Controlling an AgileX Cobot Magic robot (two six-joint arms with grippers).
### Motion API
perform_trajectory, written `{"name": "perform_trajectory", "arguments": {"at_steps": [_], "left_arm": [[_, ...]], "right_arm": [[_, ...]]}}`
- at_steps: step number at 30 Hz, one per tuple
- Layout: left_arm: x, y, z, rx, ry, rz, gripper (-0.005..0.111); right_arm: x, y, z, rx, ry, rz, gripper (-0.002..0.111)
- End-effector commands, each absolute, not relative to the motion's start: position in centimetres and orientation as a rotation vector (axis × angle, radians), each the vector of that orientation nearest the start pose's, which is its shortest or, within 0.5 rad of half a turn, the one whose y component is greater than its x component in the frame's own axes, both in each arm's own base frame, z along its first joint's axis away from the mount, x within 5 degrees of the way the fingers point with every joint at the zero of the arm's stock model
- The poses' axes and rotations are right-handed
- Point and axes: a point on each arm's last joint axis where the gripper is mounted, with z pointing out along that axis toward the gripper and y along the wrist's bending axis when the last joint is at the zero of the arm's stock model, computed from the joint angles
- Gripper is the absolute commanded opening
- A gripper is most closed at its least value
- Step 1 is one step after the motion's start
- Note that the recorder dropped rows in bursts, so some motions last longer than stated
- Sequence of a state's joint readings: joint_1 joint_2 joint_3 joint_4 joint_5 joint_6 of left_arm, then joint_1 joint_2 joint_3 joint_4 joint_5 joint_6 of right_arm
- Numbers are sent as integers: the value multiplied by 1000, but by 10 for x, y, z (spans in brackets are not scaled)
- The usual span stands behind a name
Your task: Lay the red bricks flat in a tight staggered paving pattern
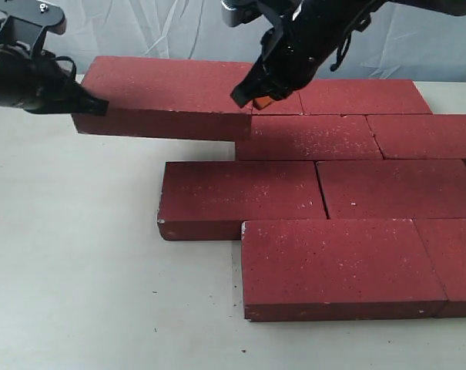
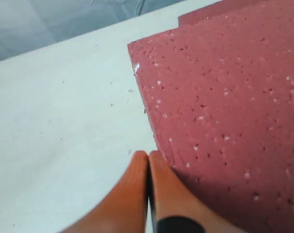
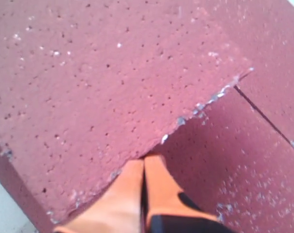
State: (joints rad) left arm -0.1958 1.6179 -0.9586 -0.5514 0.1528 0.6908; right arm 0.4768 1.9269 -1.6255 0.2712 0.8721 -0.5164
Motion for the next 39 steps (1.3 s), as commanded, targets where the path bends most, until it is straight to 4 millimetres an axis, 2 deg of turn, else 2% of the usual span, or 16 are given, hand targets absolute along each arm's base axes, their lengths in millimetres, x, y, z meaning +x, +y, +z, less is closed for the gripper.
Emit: {"name": "perform_trajectory", "arguments": {"at_steps": [1,4,8,12,19,22,25,29,39], "left_arm": [[325,-60,209,333,2279,-102,0],[322,-42,199,289,2257,-1,0],[326,-29,196,251,2239,50,0],[332,-15,185,216,2256,99,0],[341,6,169,151,2241,189,0],[341,11,169,129,2240,198,0],[343,12,163,122,2240,214,0],[346,13,143,134,2278,234,0],[347,14,144,130,2264,243,0]], "right_arm": [[368,258,259,-1012,2266,477,-1],[375,273,234,-1004,2266,481,-1],[379,296,217,-1048,2263,495,-1],[385,321,203,-1084,2239,512,-1],[397,347,185,-1098,2198,525,-1],[402,358,177,-1114,2177,524,-1],[407,362,168,-1117,2180,524,-1],[407,358,157,-1196,2199,447,-1],[407,346,149,-1381,2205,228,-1]]}}
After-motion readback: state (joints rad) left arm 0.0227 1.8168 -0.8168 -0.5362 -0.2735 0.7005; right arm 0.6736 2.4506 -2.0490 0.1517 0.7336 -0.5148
